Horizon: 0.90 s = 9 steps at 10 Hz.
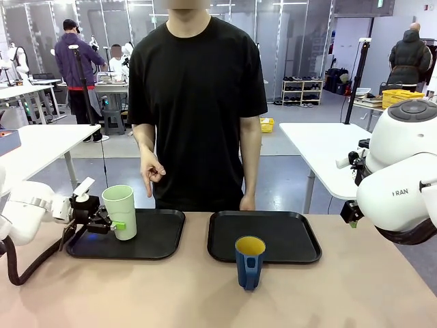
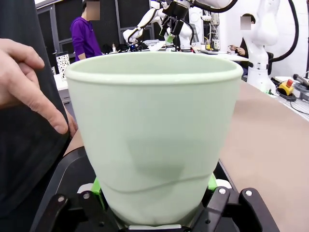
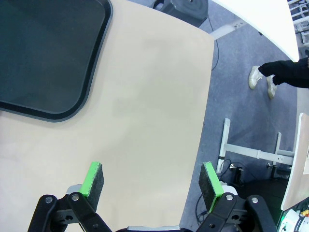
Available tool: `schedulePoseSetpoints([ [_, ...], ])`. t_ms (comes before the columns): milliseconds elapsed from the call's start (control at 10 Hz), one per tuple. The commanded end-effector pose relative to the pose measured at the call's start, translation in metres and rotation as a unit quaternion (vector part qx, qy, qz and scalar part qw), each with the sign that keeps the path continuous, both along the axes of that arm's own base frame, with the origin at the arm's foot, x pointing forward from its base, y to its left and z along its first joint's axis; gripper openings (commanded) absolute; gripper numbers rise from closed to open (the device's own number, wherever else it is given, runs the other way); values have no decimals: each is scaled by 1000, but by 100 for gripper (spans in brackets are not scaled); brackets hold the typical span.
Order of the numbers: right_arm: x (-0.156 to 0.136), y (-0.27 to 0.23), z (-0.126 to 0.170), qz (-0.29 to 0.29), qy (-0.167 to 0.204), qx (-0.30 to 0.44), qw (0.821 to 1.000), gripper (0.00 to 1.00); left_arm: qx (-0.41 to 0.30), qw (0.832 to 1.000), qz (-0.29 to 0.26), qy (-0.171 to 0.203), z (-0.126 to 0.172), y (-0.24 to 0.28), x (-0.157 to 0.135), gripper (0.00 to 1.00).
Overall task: Sort and store the cups by type.
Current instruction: Place the picked Reusable plastic cup into the Flat Tray indicated by the person.
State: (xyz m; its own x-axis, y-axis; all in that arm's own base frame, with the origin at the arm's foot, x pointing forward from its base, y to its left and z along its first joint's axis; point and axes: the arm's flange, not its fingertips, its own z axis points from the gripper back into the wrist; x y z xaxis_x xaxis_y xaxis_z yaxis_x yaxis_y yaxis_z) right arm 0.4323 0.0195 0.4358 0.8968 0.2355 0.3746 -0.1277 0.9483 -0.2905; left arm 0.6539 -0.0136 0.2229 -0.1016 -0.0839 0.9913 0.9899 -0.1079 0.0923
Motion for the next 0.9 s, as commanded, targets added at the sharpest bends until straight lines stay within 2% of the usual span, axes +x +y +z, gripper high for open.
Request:
schedulePoseSetpoints([
  [0,0,0,-1,0,0,0,1000,100,-8,1000,-12,17,-3,2,12,83],
  [700,0,0,-1,0,0,0,1000,100,-3,999,-8,39,-19,7,21,83],
  [800,0,0,-1,0,0,0,1000,100,-6,999,-9,45,-21,8,21,93],
])
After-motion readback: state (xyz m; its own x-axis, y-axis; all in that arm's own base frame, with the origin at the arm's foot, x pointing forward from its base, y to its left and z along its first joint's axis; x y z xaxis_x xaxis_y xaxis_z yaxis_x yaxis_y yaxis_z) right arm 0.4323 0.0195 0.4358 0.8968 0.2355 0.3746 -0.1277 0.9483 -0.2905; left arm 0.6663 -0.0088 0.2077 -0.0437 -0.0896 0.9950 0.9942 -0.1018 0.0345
